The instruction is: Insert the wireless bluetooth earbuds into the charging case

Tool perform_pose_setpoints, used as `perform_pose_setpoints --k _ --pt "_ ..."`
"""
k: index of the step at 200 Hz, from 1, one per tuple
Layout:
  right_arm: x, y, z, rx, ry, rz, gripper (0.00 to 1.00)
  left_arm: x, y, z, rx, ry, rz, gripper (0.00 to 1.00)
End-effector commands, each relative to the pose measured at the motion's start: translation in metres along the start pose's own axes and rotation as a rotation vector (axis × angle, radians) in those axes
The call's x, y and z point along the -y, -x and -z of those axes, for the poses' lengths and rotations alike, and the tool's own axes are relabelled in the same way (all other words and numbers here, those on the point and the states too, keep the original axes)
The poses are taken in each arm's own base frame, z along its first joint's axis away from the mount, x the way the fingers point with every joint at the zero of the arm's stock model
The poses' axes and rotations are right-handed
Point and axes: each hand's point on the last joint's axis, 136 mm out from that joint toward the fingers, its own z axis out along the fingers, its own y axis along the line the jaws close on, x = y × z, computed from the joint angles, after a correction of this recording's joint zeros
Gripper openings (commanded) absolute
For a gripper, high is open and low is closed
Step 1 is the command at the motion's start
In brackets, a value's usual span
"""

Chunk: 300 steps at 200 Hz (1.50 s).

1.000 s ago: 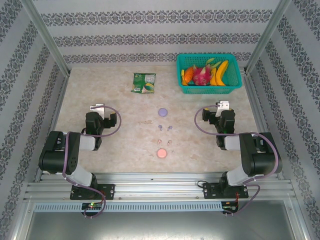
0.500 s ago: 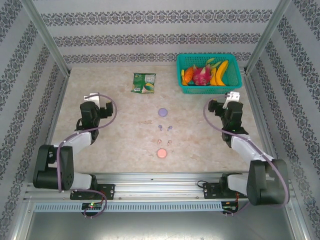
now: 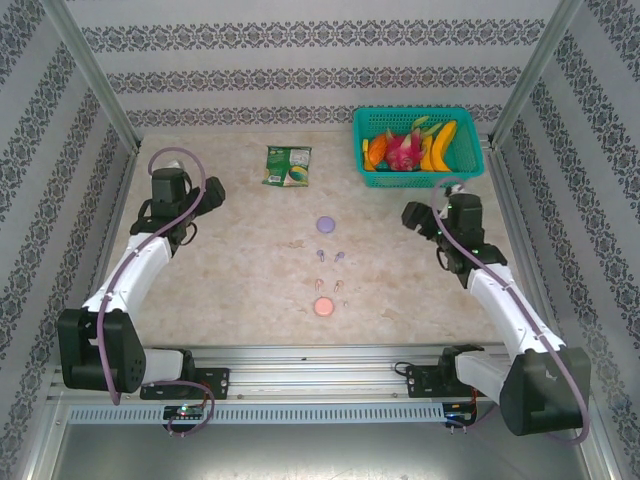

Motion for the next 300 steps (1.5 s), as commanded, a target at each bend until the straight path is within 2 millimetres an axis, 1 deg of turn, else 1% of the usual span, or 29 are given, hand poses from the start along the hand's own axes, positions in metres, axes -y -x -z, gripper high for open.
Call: perform_pose_setpoints --k 1,26,43,59,76,108,132,174,208,254,300 --pt "-0.021 -0.055 0.004 -0.214 0.008 -0.026 0.87 0.001 -0.058 0.009 -0.198 -0.039 0.135 1.00" --pt "-0.043 -0.103 0.010 -0.310 -0.008 0.015 0.84 0.002 -0.091 0.016 -0.249 -0.061 0.199 1.00" --pt "-0.055 -0.132 0.015 -0.347 -0.042 0.028 0.82 0.003 -0.107 0.019 -0.272 -0.065 0.241 1.00" --pt "-0.065 -0.150 0.019 -0.360 -0.081 0.038 0.81 0.003 -0.119 0.020 -0.290 -0.065 0.279 1.00" --pt "-0.077 -0.167 0.023 -0.376 -0.127 0.048 0.82 0.009 -0.124 0.021 -0.298 -0.069 0.289 1.00" --pt "-0.088 -0.182 0.025 -0.367 -0.262 0.053 0.84 0.016 -0.125 0.016 -0.307 -0.047 0.278 1.00" --pt "-0.093 -0.195 0.020 -0.386 -0.336 -0.001 0.86 0.014 -0.128 0.009 -0.326 -0.016 0.297 1.00" --pt "-0.119 -0.211 0.010 -0.428 -0.356 -0.048 0.86 0.016 -0.135 0.000 -0.355 -0.013 0.325 1.00" --pt "-0.135 -0.233 0.001 -0.492 -0.380 -0.027 0.87 0.021 -0.134 -0.003 -0.355 -0.029 0.326 1.00" --pt "-0.141 -0.260 -0.007 -0.542 -0.411 -0.007 0.85 0.024 -0.132 -0.005 -0.356 -0.040 0.319 1.00" --pt "-0.136 -0.275 -0.011 -0.569 -0.436 0.003 0.83 0.025 -0.133 -0.006 -0.360 -0.045 0.316 1.00"
